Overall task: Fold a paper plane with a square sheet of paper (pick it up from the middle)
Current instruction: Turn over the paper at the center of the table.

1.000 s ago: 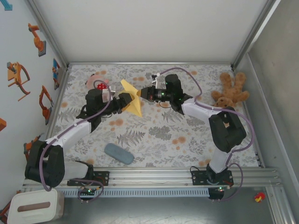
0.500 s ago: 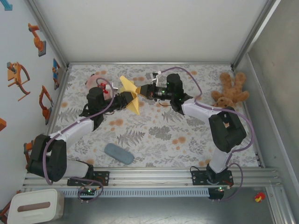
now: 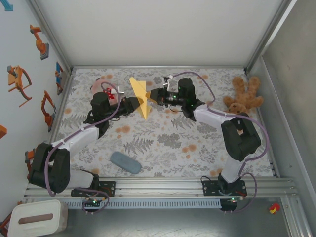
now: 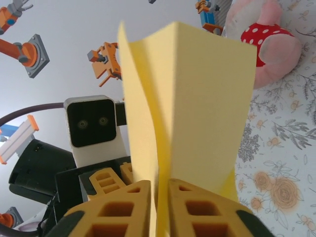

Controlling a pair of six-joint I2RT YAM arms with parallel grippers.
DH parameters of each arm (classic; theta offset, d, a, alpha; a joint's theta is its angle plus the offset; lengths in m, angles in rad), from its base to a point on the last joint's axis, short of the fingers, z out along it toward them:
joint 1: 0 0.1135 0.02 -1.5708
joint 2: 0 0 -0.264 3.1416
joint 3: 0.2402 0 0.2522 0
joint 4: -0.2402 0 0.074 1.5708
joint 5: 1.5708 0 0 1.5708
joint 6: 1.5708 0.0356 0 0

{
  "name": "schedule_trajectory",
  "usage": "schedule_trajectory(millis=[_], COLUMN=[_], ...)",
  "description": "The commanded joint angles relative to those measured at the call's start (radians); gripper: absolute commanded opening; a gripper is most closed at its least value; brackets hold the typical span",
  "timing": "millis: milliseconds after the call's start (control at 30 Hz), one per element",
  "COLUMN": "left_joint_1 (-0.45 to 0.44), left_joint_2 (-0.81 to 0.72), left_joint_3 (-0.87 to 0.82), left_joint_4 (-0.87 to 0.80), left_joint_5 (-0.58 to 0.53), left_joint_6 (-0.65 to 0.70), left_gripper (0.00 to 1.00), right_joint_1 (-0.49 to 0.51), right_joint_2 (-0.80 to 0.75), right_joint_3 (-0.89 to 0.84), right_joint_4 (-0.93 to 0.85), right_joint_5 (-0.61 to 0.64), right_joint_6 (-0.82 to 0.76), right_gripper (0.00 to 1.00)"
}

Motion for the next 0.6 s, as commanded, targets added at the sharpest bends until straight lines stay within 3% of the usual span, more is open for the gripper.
schedule_trajectory(millis=[0,200,333,467,567], left_joint_1=[-0.005,-0.003,-0.004,-0.027,-0.070], left_joint_2=[-0.026,-0.044,-0.058,-0.056,-0.033], left_joint_3=[0.001,0.020,0.081,0.196,0.290], left_joint_4=[-0.014,-0.150,-0.377,-0.691,-0.904], left_joint_5=[0.016,-0.011,-0.080,-0.255,-0.461], left_joint_6=[0.039,0.116,0.237,0.404,0.506], left_gripper=[0.09,0.08,0.08,0.08,0.08], right_joint_1=[-0.021,-0.042,-0.071,-0.084,-0.085], right_joint_2=[-0.064,-0.156,-0.212,-0.266,-0.298], right_joint_3=[-0.005,0.072,0.055,0.052,0.056], right_joint_4=[-0.096,-0.575,-0.660,-0.757,-0.831], right_joint_5=[0.037,0.257,0.356,0.475,0.565], right_joint_6=[-0.066,-0.376,-0.449,-0.532,-0.590], right_gripper=[0.24,0.33,0.35,0.35,0.33])
